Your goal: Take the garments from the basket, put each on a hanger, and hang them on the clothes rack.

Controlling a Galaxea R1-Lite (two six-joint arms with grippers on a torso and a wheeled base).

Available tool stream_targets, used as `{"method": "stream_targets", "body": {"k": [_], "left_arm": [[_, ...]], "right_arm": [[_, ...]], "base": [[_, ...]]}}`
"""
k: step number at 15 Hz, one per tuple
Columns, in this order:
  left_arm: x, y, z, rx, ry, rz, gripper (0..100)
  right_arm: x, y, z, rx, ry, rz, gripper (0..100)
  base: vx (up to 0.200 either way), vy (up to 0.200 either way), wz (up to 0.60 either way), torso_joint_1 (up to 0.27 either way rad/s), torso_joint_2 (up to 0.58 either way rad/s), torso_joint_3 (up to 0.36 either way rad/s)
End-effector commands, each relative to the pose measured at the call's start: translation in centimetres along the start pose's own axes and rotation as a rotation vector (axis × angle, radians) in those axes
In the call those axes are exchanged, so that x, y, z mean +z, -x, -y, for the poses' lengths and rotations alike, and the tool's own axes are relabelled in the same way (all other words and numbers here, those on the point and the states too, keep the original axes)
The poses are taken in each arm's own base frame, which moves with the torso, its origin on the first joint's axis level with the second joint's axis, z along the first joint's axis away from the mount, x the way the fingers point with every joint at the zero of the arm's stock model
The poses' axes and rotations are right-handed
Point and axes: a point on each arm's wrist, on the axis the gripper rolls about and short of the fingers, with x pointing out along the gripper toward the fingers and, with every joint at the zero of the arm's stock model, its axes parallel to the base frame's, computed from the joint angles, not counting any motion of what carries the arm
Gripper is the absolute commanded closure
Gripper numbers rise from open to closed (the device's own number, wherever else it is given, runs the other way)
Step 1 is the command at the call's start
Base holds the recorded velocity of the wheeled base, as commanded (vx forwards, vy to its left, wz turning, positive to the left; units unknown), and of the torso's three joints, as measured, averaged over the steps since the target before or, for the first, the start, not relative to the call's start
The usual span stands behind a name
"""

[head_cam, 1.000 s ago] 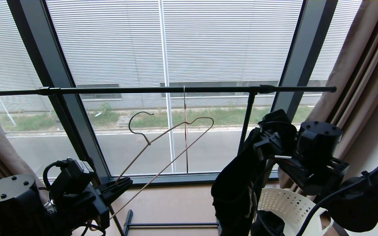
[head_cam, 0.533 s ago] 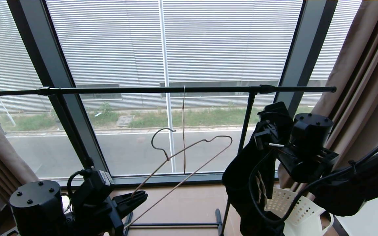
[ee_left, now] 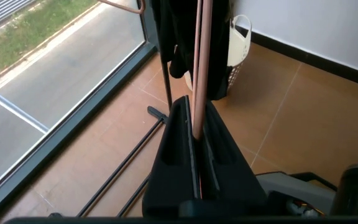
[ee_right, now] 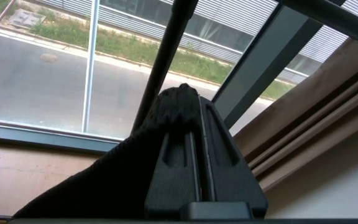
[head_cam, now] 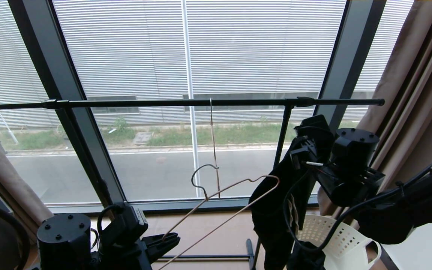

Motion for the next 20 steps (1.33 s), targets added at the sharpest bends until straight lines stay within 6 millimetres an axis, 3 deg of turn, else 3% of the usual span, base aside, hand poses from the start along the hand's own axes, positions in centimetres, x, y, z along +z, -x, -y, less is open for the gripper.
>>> {"method": "stream_targets", "body": {"k": [1,9,20], "left_arm": [[-0.2,-0.2,0.1,-0.007,0.002,-0.009,100],[-0.5,-0.4,0.1,-0.009,0.01,-0.027,100],[-0.4,-0.3,0.1,-0.005,0.008,-0.022,100]], "right_arm": [[0.2,0.2,-0.2,0.008,-0.001,0.006,100],[1.5,4.1,-1.7,0.073,0.004,0.037,100],[2.6,7.3,-3.8,0.146,0.004,0.073,100]], "base": [[0.0,0.0,0.0,0.0,0.0,0.0],[0.0,0.0,0.0,0.0,0.0,0.0],[0.0,0.0,0.0,0.0,0.0,0.0]]}}
